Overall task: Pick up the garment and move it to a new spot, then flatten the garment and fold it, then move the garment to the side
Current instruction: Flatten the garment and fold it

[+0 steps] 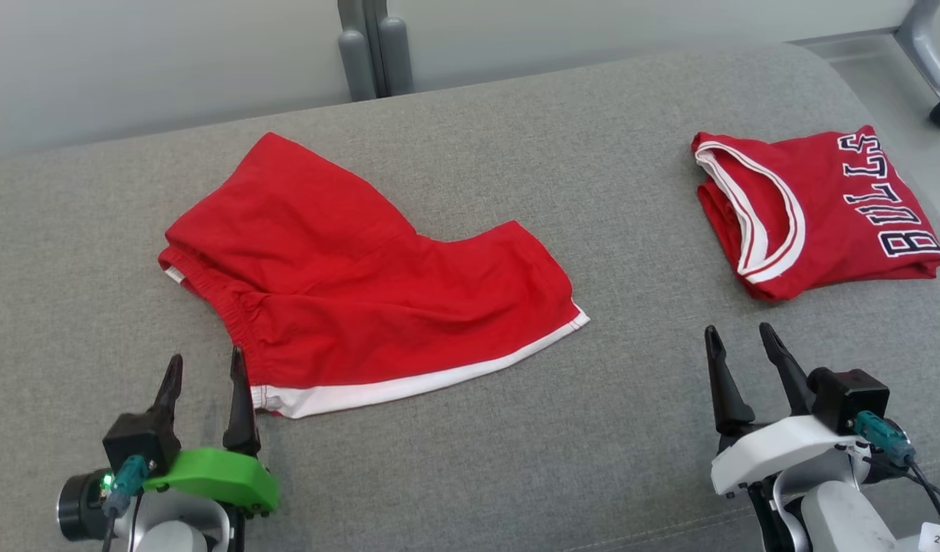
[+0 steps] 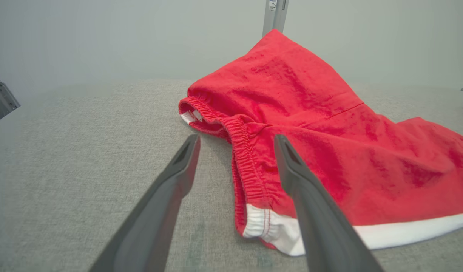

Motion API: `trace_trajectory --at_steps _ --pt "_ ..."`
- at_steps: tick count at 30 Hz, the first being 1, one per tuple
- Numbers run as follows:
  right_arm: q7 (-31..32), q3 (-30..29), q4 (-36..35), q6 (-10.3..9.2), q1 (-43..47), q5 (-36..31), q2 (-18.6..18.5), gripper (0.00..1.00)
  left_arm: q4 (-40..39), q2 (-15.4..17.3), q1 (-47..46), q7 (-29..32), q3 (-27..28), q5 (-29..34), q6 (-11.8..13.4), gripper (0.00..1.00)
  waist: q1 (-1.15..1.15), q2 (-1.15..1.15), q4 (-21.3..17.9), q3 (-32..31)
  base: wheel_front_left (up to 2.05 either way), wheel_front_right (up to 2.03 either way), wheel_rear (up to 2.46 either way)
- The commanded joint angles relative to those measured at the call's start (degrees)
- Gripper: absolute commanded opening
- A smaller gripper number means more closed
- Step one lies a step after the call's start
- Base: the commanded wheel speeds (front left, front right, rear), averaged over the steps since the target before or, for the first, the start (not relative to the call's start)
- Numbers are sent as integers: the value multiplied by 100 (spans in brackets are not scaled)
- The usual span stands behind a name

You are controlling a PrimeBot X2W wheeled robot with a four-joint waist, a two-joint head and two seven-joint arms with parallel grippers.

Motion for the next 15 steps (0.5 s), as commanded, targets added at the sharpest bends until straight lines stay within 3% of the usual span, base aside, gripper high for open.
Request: trace_trajectory --at_steps 1,15 --pt "-20 26 -36 -5 131 -79 13 100 -173 -56 262 -12 49 131 -21 100 0 0 126 -195 0 0 0" --pt "-20 220 -244 -5 526 -773 42 100 -777 -296 1304 -12 128 449 -161 100 0 0 275 -665 0 0 0"
